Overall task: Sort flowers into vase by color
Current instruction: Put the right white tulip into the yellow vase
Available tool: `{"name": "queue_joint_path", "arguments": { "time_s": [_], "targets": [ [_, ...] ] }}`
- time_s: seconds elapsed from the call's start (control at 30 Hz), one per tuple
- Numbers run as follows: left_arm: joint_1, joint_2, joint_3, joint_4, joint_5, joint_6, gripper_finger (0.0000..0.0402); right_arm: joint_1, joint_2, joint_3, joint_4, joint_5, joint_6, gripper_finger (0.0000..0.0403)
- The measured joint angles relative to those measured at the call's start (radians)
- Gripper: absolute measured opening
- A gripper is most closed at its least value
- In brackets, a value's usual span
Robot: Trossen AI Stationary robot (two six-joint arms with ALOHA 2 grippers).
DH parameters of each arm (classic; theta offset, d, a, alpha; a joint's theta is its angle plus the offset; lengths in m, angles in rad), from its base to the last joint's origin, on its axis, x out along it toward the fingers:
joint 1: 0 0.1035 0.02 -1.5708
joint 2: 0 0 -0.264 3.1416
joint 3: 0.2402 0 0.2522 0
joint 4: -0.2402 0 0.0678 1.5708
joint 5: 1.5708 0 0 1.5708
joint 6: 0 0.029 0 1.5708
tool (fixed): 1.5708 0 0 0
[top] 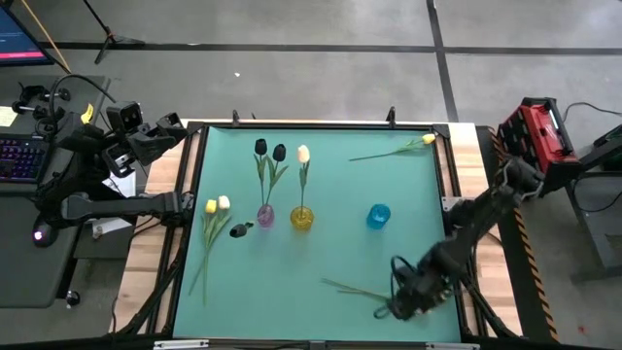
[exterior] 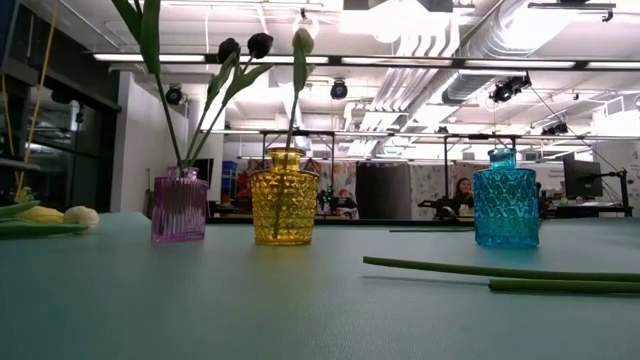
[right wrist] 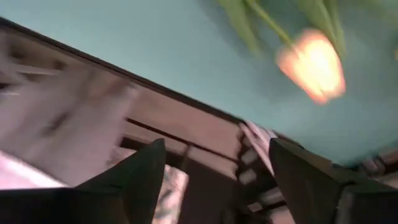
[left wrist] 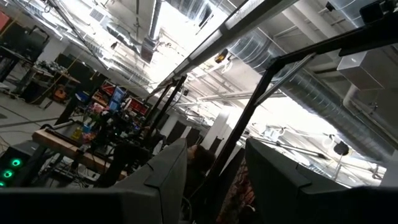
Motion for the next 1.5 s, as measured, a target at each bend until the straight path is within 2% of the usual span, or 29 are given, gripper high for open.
{"name": "queue_joint_path", "arguments": {
  "time_s": [0.1, 0.23, 0.53, 0.7, 0.87, 1.33, 1.5],
  "targets": [
    [0.0, 0.0, 0.0, 0.0, 0.0, 0.0, 0.0151, 0.067, 0.029, 0.0, -0.001, -0.046, 0.08, 0.0236],
    [0.0, 0.0, 0.0, 0.0, 0.0, 0.0, 0.0151, 0.127, 0.04, 0.0, 0.001, -0.05, 0.147, 0.0182],
    [0.0, 0.0, 0.0, 0.0, 0.0, 0.001, 0.0151, 0.166, 0.04, 0.0, -0.109, -0.034, 0.113, 0.0013],
    [0.0, 0.0, 0.0, 0.0, 0.0, 0.001, 0.0151, 0.162, 0.04, 0.0, -0.121, -0.016, 0.04, 0.0006],
    [0.0, 0.0, 0.0, 0.0, 0.0, 0.001, 0.0151, 0.162, 0.05, -0.015, -0.119, -0.015, 0.037, 0.0002],
    [0.0, 0.0, 0.0, -0.005, -0.007, 0.001, 0.0151, 0.162, 0.19, -0.031, -0.07, -0.015, 0.033, 0.0],
    [0.0, 0.0, 0.0, -0.005, -0.009, 0.001, 0.0151, 0.133, 0.219, -0.031, -0.071, 0.045, 0.033, 0.0]
  ]
}}
